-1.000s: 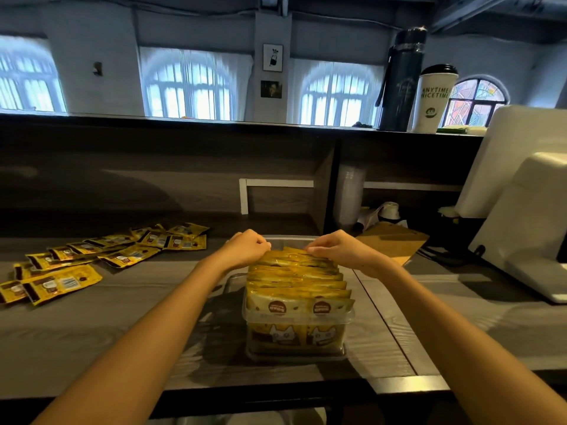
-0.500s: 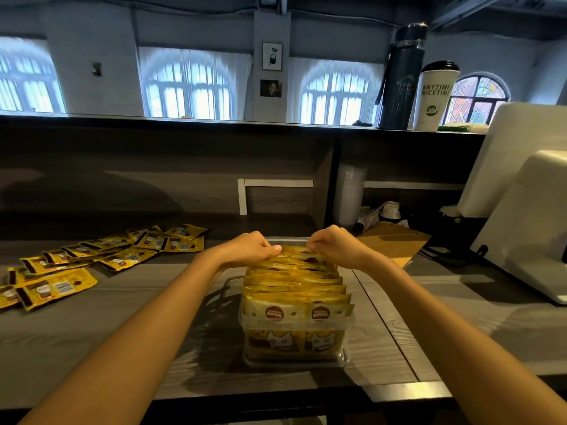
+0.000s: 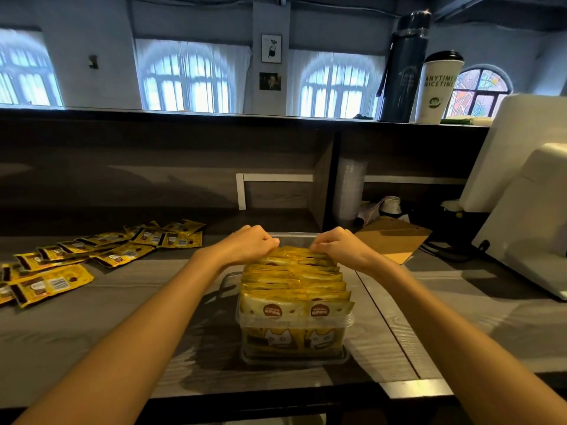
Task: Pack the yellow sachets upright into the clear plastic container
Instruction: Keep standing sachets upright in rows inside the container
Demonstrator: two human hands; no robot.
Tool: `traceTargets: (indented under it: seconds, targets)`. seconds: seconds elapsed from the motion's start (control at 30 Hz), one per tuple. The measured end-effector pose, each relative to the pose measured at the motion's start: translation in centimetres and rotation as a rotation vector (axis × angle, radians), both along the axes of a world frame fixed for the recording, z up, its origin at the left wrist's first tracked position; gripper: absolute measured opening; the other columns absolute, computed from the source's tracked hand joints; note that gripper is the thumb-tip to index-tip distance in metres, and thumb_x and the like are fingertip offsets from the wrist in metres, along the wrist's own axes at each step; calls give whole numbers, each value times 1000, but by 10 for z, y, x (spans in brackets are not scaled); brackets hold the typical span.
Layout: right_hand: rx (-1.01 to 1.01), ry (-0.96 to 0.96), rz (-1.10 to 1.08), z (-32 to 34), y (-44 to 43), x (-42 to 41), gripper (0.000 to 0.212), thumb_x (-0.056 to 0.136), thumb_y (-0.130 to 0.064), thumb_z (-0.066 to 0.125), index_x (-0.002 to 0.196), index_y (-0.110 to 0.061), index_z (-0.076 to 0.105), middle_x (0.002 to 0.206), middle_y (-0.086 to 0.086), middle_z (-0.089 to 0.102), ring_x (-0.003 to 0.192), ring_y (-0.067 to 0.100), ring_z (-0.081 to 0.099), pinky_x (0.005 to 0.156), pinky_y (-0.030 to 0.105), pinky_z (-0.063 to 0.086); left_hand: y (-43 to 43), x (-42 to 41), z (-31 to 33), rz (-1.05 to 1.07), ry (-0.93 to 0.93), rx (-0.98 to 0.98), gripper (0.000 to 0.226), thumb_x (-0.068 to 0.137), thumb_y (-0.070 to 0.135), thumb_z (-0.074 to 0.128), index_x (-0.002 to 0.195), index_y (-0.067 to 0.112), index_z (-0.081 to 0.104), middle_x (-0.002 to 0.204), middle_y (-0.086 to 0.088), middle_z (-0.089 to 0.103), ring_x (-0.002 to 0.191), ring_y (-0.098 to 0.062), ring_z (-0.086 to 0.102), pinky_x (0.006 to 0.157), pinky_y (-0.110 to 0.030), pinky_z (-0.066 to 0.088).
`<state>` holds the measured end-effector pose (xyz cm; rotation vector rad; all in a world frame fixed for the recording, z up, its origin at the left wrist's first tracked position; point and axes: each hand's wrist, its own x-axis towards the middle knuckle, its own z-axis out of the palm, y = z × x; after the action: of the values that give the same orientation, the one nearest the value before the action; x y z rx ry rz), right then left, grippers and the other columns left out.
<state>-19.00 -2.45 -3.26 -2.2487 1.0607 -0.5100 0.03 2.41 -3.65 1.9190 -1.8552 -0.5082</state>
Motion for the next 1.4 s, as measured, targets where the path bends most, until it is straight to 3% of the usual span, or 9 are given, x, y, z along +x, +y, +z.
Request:
traceTargets:
  seconds: [0.2,0.33,0.43,0.57,0.67,0.8,1.0,1.17,1.4]
  targets:
    - [25,-82,-49,-2,5,1,29,96,-19,47,100,1,67,91,9,61,90,17,56,82,29,43,7,1,-4,10,23,-18,43,98,25,35,60,12,50,63,-3,45,66,-15,44,68,-34,35]
    - [34,-92,-68,2,8,3,28,96,-18,46,100,-1,67,94,9,62,91,17,57,82,28,44,11,0,-1,8,98,-38,41,99,26,34,99,4,68,92,-5,62,90,-15,57,78,-29,41]
    - [-37,-65,-119,4,10,8,29,95,-22,46,97,-1,67,94,14,64,88,19,57,80,31,47,16,-2,3,30,95,-100,35,98,25,39,100,5,68,98,-6,63,94,-16,58,78,-28,44]
    - [-282,-85,-197,20,26,31,33,96,-25,42,96,-3,66,86,9,62,81,19,57,74,33,48,29,3,18,177,21,-249,27,96,18,43,95,4,67,99,-15,67,88,-25,61,77,-36,50]
    - [-428,-165,-187,40,50,63,31,96,-21,40,101,-4,66,98,10,66,87,22,60,79,36,52,49,16,35,309,-49,-366,28,97,17,41,107,8,65,106,-12,65,95,-22,59,78,-34,45]
    - [-386,-274,-94,54,90,120,25,95,-18,44,108,-8,63,103,9,65,91,21,61,83,36,53,88,53,49,518,-129,-485,29,96,19,40,105,11,66,108,-12,66,100,-27,59,76,-34,42]
    - [-251,-184,39,29,136,209,27,92,-12,42,108,-4,62,111,17,64,104,34,58,87,40,47,148,123,18,747,-156,-361,31,95,16,38,102,6,67,108,-16,65,102,-32,57,74,-35,39]
    - [-158,54,141,-28,144,271,32,89,-10,42,116,-1,59,124,22,57,118,38,50,92,39,43,171,188,-34,876,-130,-117,30,93,12,41,114,3,61,124,-20,58,117,-35,52,92,-38,43]
    - [-196,263,249,-72,108,329,54,94,-24,44,143,-9,27,155,12,20,141,31,23,113,45,29,155,244,-73,819,-205,96,56,98,29,36,149,18,16,158,-14,5,146,-30,1,117,-44,13]
